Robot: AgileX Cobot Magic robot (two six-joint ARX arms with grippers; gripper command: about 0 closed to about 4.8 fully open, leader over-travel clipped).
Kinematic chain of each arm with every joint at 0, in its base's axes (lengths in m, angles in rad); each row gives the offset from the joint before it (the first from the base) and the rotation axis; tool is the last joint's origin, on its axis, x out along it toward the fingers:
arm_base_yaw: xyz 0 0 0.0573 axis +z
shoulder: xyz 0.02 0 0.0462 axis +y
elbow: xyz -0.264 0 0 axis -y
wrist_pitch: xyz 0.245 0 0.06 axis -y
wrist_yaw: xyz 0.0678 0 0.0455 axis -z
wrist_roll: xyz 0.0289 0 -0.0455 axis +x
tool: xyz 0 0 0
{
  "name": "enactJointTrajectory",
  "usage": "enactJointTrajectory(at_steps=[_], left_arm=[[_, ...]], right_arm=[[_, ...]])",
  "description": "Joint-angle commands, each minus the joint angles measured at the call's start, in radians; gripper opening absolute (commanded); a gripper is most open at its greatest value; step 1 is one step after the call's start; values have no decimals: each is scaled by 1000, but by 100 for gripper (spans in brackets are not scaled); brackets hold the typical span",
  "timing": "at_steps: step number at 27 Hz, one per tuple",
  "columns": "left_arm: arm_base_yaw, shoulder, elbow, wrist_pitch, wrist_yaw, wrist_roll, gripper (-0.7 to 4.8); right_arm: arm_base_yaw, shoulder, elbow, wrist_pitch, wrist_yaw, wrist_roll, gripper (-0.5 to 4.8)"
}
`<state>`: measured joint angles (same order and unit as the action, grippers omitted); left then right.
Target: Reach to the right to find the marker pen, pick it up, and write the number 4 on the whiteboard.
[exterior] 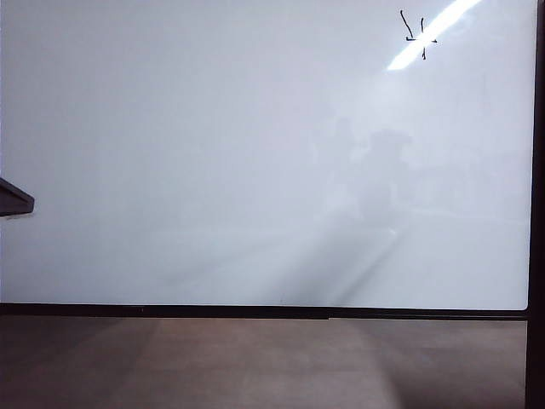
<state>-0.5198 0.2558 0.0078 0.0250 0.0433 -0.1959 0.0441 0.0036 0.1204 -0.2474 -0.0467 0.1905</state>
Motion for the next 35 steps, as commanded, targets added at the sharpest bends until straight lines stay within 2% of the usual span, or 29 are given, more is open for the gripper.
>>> enactJointTrajectory(at_steps=[1,5,7,8,14,23,27,35], left_arm=[[1,1,1,14,2,2,-5],[7,-22,1,2,2,2,-5],[44,-82,2,-16,9,1,-5],[104,-129,1,-18,50,2,-5],[367,-252,2,-8,39,1,-5],[552,-252,1,-10,45,2,-5],[590,-252,1,-10,47,2,-5],[591,-252,1,-10,48,2,-5]], right_arm=[[2,-1,7,28,3,0,0],[2,-1,7,10,3,0,-1],[2,-1,7,5,3,0,-1],[2,-1,7,5,3,0,-1],[0,-1,6,4,3,0,-1],[-56,-1,6,5,1,0,-1],[-92,-1,6,5,0,0,-1],[-98,-1,-57,16,0,0,-1]])
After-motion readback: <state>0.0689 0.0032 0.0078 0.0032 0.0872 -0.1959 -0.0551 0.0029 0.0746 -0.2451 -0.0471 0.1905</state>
